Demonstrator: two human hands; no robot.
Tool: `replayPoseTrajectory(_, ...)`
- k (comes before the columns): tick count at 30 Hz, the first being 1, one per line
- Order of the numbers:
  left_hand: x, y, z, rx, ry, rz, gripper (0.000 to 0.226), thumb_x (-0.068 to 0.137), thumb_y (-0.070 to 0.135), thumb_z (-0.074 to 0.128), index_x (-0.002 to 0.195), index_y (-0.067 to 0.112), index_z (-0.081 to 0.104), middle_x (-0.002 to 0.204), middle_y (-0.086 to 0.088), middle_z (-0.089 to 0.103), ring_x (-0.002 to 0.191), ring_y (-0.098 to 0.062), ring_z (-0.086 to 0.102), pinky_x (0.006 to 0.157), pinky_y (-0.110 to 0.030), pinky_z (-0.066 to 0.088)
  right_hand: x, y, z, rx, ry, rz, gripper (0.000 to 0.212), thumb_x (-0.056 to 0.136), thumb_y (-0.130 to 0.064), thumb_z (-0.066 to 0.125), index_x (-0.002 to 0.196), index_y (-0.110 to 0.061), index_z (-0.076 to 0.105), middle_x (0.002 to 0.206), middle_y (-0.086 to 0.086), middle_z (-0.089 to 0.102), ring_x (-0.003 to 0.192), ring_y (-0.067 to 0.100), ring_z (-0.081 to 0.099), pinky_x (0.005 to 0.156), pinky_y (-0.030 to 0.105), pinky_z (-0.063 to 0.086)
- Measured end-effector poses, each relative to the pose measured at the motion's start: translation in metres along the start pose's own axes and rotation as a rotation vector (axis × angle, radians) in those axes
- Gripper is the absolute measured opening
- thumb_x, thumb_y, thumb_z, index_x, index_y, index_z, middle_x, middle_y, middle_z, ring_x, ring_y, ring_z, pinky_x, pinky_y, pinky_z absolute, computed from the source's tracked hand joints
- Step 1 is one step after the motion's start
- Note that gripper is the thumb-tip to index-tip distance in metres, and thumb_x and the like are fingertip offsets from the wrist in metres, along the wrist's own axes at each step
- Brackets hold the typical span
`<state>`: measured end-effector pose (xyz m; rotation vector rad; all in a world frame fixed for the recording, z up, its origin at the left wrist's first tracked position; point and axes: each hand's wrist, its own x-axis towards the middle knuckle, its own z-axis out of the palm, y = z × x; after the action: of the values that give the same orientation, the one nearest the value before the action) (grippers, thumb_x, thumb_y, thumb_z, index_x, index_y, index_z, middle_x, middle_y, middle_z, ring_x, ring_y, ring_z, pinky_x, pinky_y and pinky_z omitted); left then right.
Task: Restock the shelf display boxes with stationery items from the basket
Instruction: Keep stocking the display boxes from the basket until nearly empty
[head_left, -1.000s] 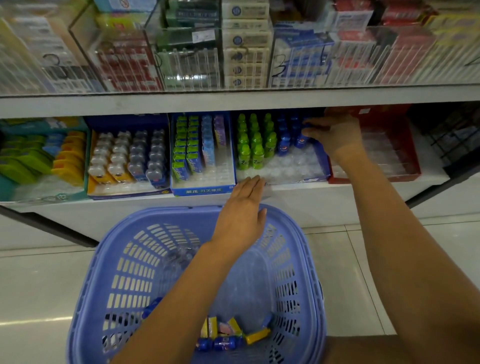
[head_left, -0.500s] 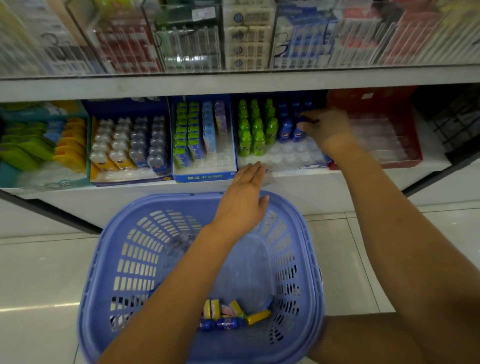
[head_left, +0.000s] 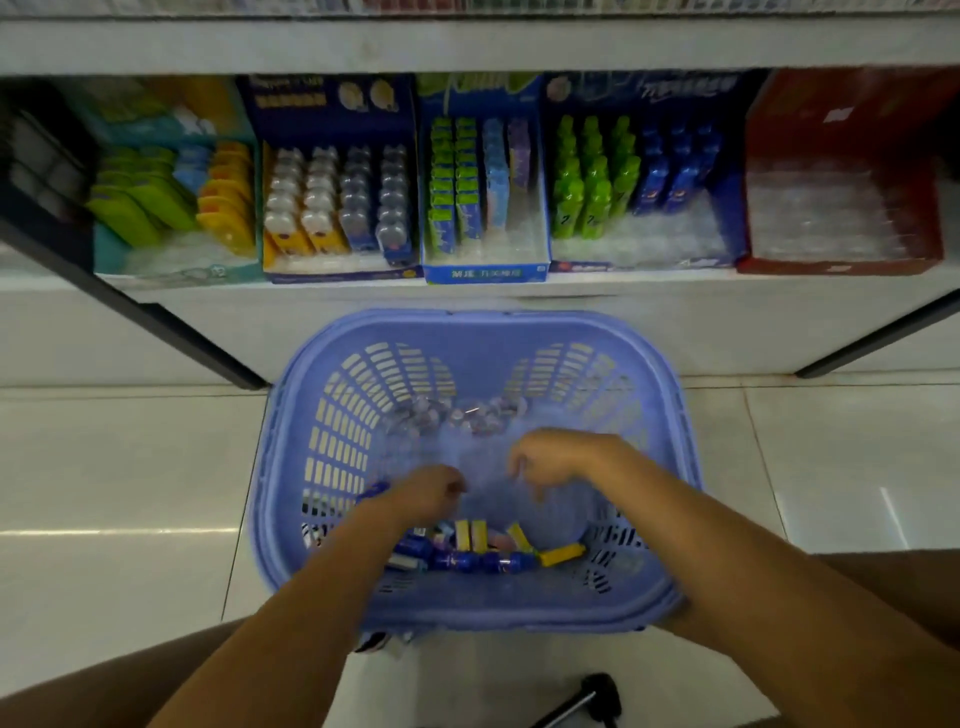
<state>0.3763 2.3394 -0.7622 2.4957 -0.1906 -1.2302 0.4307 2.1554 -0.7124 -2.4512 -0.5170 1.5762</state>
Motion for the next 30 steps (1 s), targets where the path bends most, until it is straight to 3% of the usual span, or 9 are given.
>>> replayPoseTrajectory(3,0.008,-0.012,0.022,0.072,-0.094,0.004,0.032,0.089,0.01,0.052,0.12,0.007,0.06,0.128,-0.016,0.058,0.117,-0.03,0.054,0.093,-0.033,0.042,0.025,0.015,0.045,-0.04,-0.103,0.119,0.042,0.089,-0.01,0.06,0.13,-0.004,0.052,0.136,0.02,0.048,0.089,0.03,0.052,0.074,0.036,0.045)
replayPoseTrajectory(6,0.022,-0.006,0.023,0.021,-0.111,0.06,0.032,0.09,0.01,0.051,0.121,0.007,0.06,0.126,-0.016,0.058,0.116,-0.032,0.054,0.095,-0.037,0.043,0.036,0.025,0.07,-0.156,-0.133,0.154,0.037,0.088,-0.021,0.062,0.122,-0.008,0.057,0.121,0.013,0.058,0.101,0.032,0.057,0.081,0.039,0.045)
replayPoseTrajectory(9,0.036,0.002,0.026,0.048,-0.166,0.096,0.035,0.091,0.005,0.053,0.125,0.005,0.058,0.127,-0.017,0.057,0.112,-0.032,0.056,0.091,-0.038,0.045,0.047,0.031,0.081,-0.233,-0.249,0.154,0.024,0.086,-0.016,0.066,0.102,0.001,0.062,0.088,0.012,0.051,0.068,0.026,0.046,0.067,0.037,0.04)
replayPoseTrajectory(15,0.051,0.001,0.044,0.106,-0.203,0.015,0.044,0.083,0.011,0.069,0.125,0.004,0.057,0.126,-0.017,0.058,0.113,-0.031,0.057,0.092,-0.038,0.046,0.071,0.039,0.086,-0.026,-0.269,0.083,0.04,0.076,-0.035,0.075,0.107,-0.013,0.065,0.106,0.008,0.063,0.089,0.026,0.058,0.076,0.039,0.05)
replayPoseTrajectory(19,0.055,-0.005,0.045,0.071,-0.201,-0.055,0.038,0.087,0.019,0.067,0.12,0.001,0.061,0.121,-0.019,0.061,0.108,-0.031,0.06,0.088,-0.034,0.047,0.086,0.035,0.089,0.156,-0.112,0.067,0.033,0.088,-0.03,0.061,0.106,-0.002,0.063,0.108,0.024,0.059,0.077,0.027,0.05,0.067,0.035,0.043)
replayPoseTrajectory(22,0.054,-0.013,0.047,-0.023,-0.155,-0.057,0.033,0.081,0.02,0.072,0.105,-0.002,0.067,0.104,-0.019,0.066,0.098,-0.032,0.064,0.082,-0.036,0.05,0.09,0.032,0.093,0.211,-0.015,0.026,0.024,0.087,-0.02,0.065,0.1,0.0,0.07,0.107,0.021,0.065,0.094,0.035,0.061,0.085,0.042,0.051)
replayPoseTrajectory(26,0.051,-0.021,0.037,-0.31,-0.092,-0.061,0.013,0.074,0.015,0.077,0.081,0.006,0.071,0.078,-0.008,0.067,0.071,-0.022,0.065,0.055,-0.023,0.052,0.08,0.033,0.066,0.289,0.078,0.062,0.013,0.087,-0.01,0.064,0.092,0.0,0.07,0.092,0.014,0.067,0.089,0.028,0.063,0.076,0.032,0.05)
replayPoseTrajectory(28,0.047,-0.02,0.021,-0.461,0.03,-0.048,0.02,0.073,0.014,0.078,0.068,0.017,0.059,0.071,0.002,0.059,0.063,-0.01,0.056,0.055,-0.021,0.048,0.068,0.036,0.041,0.452,0.153,0.063,0.012,0.09,-0.005,0.059,0.088,0.003,0.068,0.084,0.021,0.063,0.084,0.036,0.062,0.081,0.043,0.054)
replayPoseTrajectory(30,0.041,-0.014,0.0,-0.617,0.127,-0.036,0.029,0.075,0.012,0.077,0.065,0.018,0.051,0.068,0.004,0.054,0.064,-0.009,0.051,0.061,-0.022,0.044,0.048,0.038,0.014,0.755,0.261,0.029,0.016,0.09,-0.003,0.059,0.101,0.007,0.064,0.094,0.025,0.065,0.085,0.034,0.064,0.081,0.042,0.056)
